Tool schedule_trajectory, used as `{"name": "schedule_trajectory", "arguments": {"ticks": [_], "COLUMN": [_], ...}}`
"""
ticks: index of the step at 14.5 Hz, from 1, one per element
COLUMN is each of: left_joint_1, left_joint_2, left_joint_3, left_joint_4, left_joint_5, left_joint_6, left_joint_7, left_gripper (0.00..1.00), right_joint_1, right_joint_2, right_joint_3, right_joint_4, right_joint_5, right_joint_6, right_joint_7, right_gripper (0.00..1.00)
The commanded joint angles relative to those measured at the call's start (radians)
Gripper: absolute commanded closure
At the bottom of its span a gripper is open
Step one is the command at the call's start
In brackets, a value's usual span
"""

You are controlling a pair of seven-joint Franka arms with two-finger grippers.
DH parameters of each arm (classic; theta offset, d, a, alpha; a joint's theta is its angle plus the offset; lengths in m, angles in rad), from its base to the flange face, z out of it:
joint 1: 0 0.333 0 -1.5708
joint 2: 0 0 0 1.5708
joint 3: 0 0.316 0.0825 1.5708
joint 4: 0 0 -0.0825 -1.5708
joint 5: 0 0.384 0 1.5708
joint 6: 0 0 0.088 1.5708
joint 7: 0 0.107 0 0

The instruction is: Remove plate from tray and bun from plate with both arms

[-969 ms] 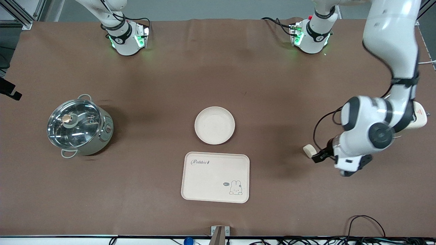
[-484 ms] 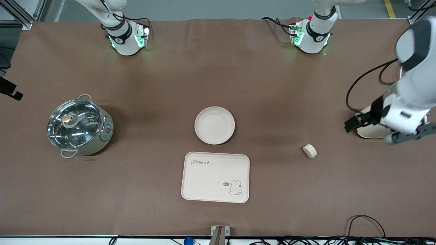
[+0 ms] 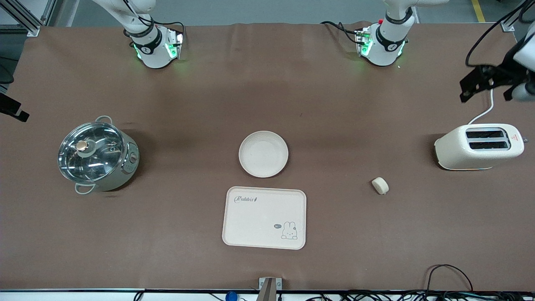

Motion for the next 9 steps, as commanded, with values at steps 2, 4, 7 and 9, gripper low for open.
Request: {"name": "schedule_trajectory", "arguments": {"ticks": [2,4,7,9], "left_joint_1": [0.003,0.004,0.007,0.004], "left_joint_2": [-0.105,-0.173,-0.167,-0.161], "left_joint_3": [-0.010,-0.010,-0.015,-0.015], "left_joint_4": [-0.103,-0.198,-0.184,-0.174], "left_joint_5": [-0.012,-0.055,-0.064,-0.061], "left_joint_6": [-0.011,0.018,0.020,0.017], "left_joint_7": [0.012,0.002,-0.070,-0.076], "left_gripper": [0.00,0.00,0.00,0.00], "right_joint_1": [-0.022,-0.025,-0.022,-0.024], "right_joint_2": [-0.001,-0.001,-0.001,-0.001], "right_joint_3": [0.011,0.011,0.011,0.011], "right_joint_4": [0.010,0.010,0.010,0.010], "right_joint_5": [0.018,0.018,0.018,0.019], "right_joint_6": [-0.014,-0.016,-0.014,-0.014], "right_joint_7": [-0.013,-0.013,-0.015,-0.015], "right_gripper": [0.00,0.00,0.00,0.00]}}
